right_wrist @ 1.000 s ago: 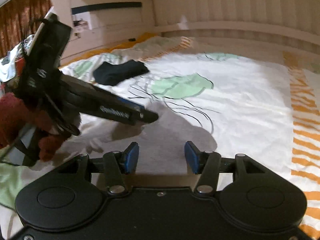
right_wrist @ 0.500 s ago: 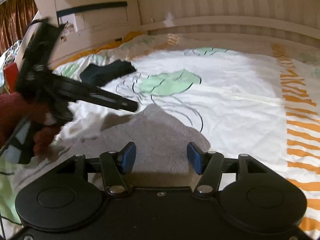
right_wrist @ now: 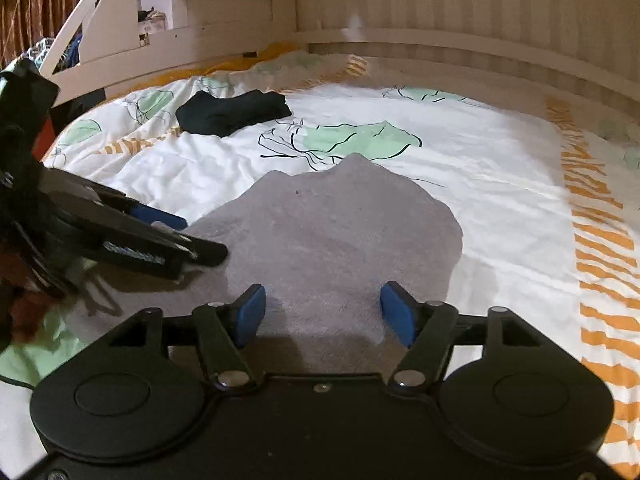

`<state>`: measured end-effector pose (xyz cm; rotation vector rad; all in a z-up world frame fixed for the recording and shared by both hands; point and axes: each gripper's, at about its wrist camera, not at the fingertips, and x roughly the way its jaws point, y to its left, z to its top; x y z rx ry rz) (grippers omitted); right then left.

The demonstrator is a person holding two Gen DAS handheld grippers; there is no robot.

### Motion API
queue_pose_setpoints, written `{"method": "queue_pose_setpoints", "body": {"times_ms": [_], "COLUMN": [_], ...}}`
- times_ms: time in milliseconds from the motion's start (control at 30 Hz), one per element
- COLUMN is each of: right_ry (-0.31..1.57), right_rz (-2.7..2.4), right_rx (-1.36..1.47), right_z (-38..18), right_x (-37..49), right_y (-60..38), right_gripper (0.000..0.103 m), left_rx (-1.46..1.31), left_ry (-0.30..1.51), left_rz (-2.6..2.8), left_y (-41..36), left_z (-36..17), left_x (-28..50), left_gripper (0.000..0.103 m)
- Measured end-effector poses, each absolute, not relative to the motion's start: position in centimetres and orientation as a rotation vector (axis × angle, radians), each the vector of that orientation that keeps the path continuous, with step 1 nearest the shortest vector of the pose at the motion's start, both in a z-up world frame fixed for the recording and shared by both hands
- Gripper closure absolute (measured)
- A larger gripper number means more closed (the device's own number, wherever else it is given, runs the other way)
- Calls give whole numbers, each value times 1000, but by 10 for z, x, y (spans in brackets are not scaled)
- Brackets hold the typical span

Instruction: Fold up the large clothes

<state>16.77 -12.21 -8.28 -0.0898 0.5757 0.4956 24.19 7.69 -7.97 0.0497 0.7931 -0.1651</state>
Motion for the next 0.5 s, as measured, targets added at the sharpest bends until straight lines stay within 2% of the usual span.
{"method": "queue_pose_setpoints", "body": {"times_ms": [233, 333, 400, 500], "right_ry": [584, 604, 623, 665], "right_rz": [504, 496, 500, 509], "right_rx": [41, 112, 171, 274], "right_z": [-70, -68, -70, -78], "right_x": [157, 154, 153, 160], "right_y": [-138, -152, -162, -178], "right_gripper": [27, 21, 13, 12], "left_rx": [-13, -21, -30, -33], "left_ry": [794, 763, 742, 751], "left_rz": [-135, -151, -157, -144], "left_y": [82, 79, 78, 79], "left_z": [-69, -60, -57, -61], "left_x": [219, 204, 199, 202], "left_gripper": [35, 35, 35, 35]}}
